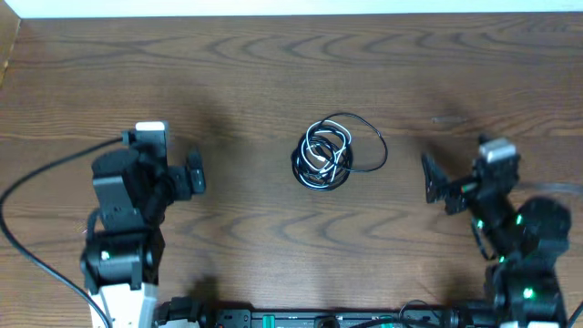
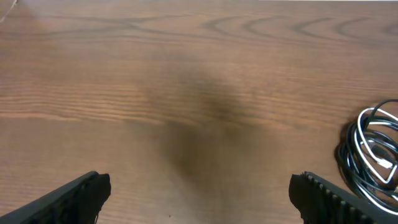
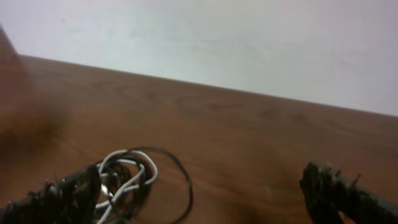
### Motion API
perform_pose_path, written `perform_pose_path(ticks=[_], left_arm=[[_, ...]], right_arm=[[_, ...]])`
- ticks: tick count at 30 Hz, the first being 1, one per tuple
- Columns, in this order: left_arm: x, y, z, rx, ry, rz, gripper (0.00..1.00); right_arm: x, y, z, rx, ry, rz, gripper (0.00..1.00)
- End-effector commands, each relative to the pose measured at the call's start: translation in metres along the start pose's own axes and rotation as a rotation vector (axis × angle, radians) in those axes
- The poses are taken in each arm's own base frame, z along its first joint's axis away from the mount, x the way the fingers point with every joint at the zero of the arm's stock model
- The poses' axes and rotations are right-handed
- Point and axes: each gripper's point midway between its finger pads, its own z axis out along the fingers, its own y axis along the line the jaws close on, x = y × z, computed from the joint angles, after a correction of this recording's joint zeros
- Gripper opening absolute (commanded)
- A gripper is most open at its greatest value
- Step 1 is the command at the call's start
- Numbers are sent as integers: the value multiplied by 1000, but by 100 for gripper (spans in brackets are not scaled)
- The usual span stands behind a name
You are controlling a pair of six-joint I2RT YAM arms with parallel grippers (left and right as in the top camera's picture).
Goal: Untangle cables
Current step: 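Raise both arms and move grippers toward the cable bundle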
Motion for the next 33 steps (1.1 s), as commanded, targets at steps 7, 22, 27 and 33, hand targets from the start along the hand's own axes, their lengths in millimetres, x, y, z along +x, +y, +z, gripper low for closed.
perform_pose_path(ticks=[7,22,27,33], left_arm=[[-40,-23,11,155,93,23,98],[-45,-43,56,291,375,-28,98],[-41,-57,59,324,396,-11,98],[-38,-73,54,380,420,-58,98]], right_arm=[[-39,2,48,-139,196,107,99],[-21,31,122,-384,450,242,99],[20,46,137,-374,588,249,99],[37,62,149,-389,630,223,99]])
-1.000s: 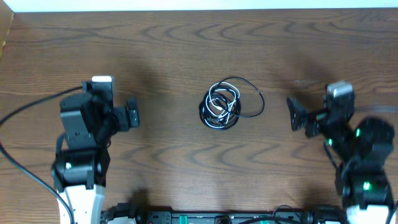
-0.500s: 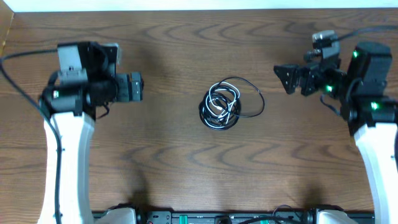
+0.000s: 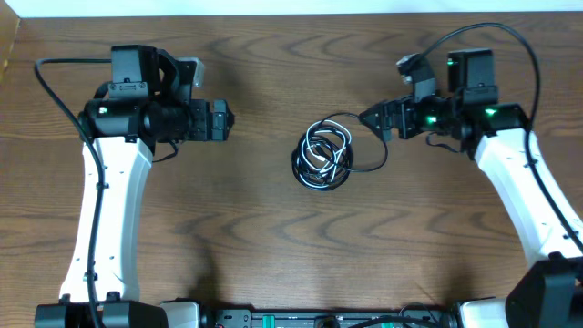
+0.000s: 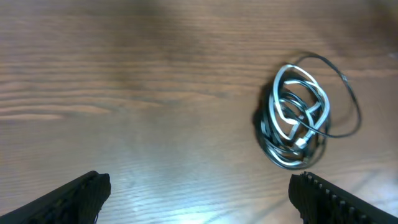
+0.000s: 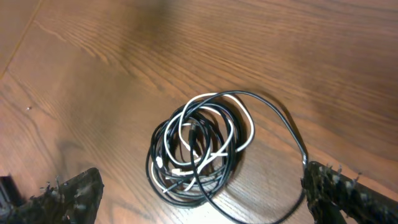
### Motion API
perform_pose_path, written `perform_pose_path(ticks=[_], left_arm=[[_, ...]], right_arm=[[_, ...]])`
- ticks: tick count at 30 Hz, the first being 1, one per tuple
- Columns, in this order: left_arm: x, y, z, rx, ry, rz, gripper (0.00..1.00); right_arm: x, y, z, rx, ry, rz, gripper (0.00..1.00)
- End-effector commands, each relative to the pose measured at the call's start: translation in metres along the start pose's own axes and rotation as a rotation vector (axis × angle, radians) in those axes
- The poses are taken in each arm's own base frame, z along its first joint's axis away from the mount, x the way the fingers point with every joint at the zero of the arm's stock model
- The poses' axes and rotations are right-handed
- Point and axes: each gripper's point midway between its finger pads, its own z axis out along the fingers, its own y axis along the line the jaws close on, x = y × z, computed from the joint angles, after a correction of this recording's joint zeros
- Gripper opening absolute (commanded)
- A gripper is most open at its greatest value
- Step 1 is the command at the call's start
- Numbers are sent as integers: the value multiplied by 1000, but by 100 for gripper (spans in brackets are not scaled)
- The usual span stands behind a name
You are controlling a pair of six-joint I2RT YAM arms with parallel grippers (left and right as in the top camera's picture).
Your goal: Untangle cables
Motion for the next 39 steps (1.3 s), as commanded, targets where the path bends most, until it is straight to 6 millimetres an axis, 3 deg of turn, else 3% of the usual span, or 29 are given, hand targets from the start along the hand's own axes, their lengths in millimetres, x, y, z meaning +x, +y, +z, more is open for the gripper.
perform_pose_path(ticks=[1,8,10,12,15,17,20,24,30,35,39], left_arm=[[-6,-11,-4,49,-14,-14,98],[-8,-29,22,90,10,-39,98],[-9,-41,34,99,26,-47,98],[-10,-48,50,78,39,-71,100],[-10,-57,80,29,64,-123,93],[-7,-63,101,3,82,-159,85],[0,-76,133,-5,116,-200,81],[8,-92,168,6,146,-231,74],[21,-109,203,-29,157,-224,61],[35,-108,222,-109,170,-238,49],[39,-111,225,-117,176,-231,43]], right_arm=[[-8,5,4,6,-11,-20,99],[-11,6,7,-2,-21,-27,98],[-10,-7,7,70,-19,12,94],[-8,-32,4,211,-24,133,91],[-2,-62,-7,367,-39,284,88],[1,-73,-13,402,-46,338,86],[1,-83,-19,417,-56,360,82],[2,-86,-21,423,-56,368,80],[7,-86,-20,424,-41,374,76],[12,-86,-20,427,-22,381,75],[14,-89,-21,443,-17,381,75]])
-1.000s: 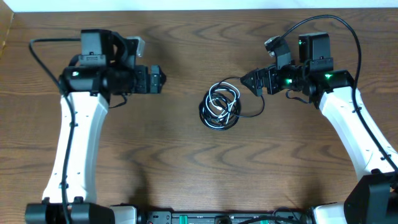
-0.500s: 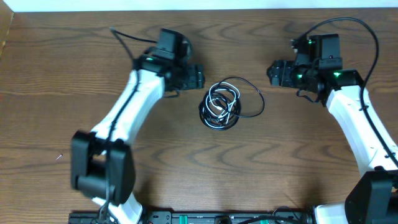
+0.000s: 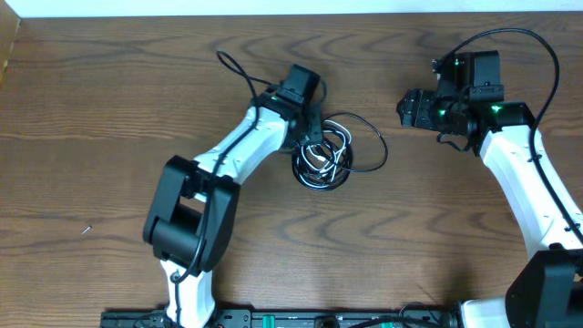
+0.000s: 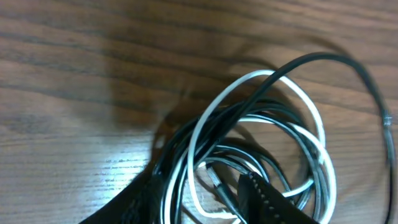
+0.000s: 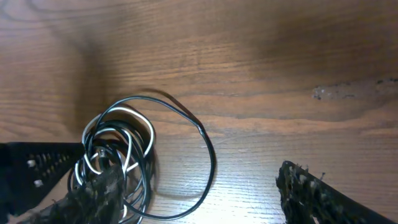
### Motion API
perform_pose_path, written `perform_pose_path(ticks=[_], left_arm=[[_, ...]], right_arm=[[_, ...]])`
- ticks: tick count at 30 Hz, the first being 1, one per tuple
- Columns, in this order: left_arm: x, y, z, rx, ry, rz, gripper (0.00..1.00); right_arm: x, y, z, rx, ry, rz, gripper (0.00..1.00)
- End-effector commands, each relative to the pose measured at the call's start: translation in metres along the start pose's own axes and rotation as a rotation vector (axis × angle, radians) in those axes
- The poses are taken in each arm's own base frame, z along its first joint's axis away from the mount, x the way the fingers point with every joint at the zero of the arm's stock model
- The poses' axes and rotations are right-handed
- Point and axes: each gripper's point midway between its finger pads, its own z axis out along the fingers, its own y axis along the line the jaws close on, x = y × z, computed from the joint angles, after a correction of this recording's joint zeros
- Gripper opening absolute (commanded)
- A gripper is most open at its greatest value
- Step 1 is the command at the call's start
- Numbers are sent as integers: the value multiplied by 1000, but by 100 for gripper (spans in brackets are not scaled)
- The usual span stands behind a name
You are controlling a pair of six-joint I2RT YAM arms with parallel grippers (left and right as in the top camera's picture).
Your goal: Untangle cables
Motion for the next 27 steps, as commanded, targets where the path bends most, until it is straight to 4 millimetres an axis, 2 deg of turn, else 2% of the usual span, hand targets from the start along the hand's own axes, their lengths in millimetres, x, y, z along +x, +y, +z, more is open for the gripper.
perform_pose_path(ticks=[1,10,27], left_arm=[[-4,5,1,-38,-25,-27,41],[5,8,6,-86,-27,-13,28],[14,6,13,-128,-31,7,27]], right_arm=[[-3,-2,0,20,-7,10,75],[-2,-2,0,23,-4,11,75],[1,-3,0,26,6,13,77]])
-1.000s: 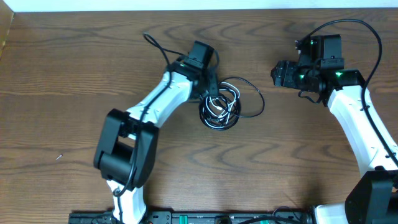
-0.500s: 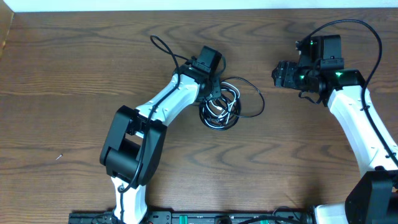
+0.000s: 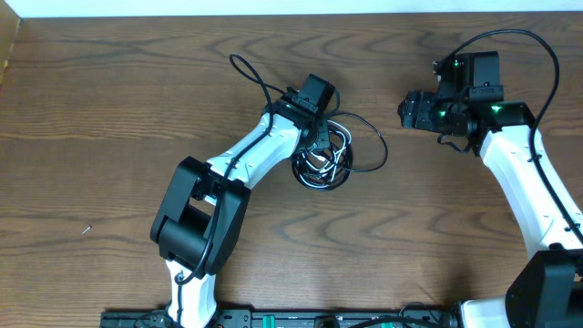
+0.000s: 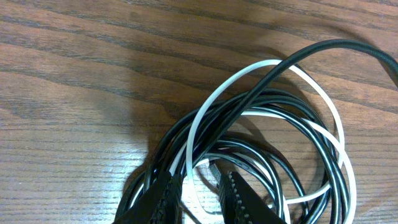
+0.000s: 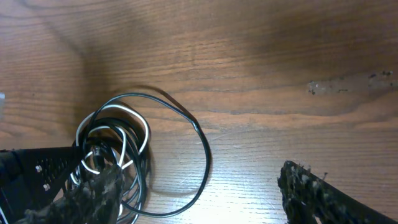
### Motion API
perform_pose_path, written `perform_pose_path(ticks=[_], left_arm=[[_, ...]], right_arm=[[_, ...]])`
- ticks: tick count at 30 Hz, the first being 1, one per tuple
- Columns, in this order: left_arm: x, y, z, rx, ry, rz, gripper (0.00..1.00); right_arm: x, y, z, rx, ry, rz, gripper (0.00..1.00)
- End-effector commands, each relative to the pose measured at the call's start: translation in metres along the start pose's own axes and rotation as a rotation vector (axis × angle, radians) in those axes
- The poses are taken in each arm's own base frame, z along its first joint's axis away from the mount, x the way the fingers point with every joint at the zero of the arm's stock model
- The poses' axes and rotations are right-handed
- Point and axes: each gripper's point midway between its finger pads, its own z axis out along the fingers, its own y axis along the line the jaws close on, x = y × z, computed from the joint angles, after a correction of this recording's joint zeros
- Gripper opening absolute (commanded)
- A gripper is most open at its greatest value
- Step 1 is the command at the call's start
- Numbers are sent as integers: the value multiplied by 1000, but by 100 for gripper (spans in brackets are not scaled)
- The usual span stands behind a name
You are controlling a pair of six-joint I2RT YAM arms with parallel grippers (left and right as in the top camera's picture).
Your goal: Untangle cables
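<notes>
A tangle of black and white cables [image 3: 323, 157] lies mid-table, one big black loop [image 5: 203, 152] spreading to its right. My left gripper [image 3: 318, 137] is down on the tangle's upper left. In the left wrist view its fingertips [image 4: 199, 194] stand a narrow gap apart, with a strand of the white cable [image 4: 196, 121] running between them and black strands beside each finger. It has not pinched the strand. My right gripper [image 3: 407, 109] hovers wide open [image 5: 205, 199] to the upper right of the tangle, holding nothing.
The table is bare brown wood [image 3: 109, 109] with a white wall edge at the back [image 3: 291, 7]. The left arm's own black lead [image 3: 248, 75] loops above its wrist. A small scuff mark [image 5: 342, 84] shows on the wood to the right.
The left gripper's fingers have narrowed from a wide gap to a small one around a white strand, and it sits slightly further right on the tangle. The right arm has barely moved.
Both arms began folded low at the table's sides, grippers open, the tangle untouched in the middle. Then both were raised and extended toward it. The left gripper then sat on the tangle's upper left with the right gripper hovering at upper right, and now the left fingers have narrowed.
</notes>
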Motion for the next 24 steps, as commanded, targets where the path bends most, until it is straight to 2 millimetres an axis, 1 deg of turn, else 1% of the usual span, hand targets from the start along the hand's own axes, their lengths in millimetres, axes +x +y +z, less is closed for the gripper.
perform_pose_path(ticks=[1,10,14,16,17,18,21,24], left_arm=[[5,8,8,-39,7,-6,27],[8,10,19,-48,20,-21,27],[7,9,20,-47,17,-21,19],[7,9,20,-47,17,-25,10],[7,9,20,-47,17,-25,8],[7,9,20,-47,17,-24,8],[5,8,17,-41,10,-24,8],[-1,2,1,-15,-16,-23,8]], right_arm=[[-2,0,0,10,-4,10,77],[-2,-1,0,13,-5,10,78],[-3,-1,0,13,-6,10,79],[-3,-1,0,13,-6,10,79],[-3,-1,0,13,-6,10,79],[-3,-1,0,13,-6,10,79],[-2,-1,0,13,-5,10,79],[-3,-1,0,12,-6,11,79]])
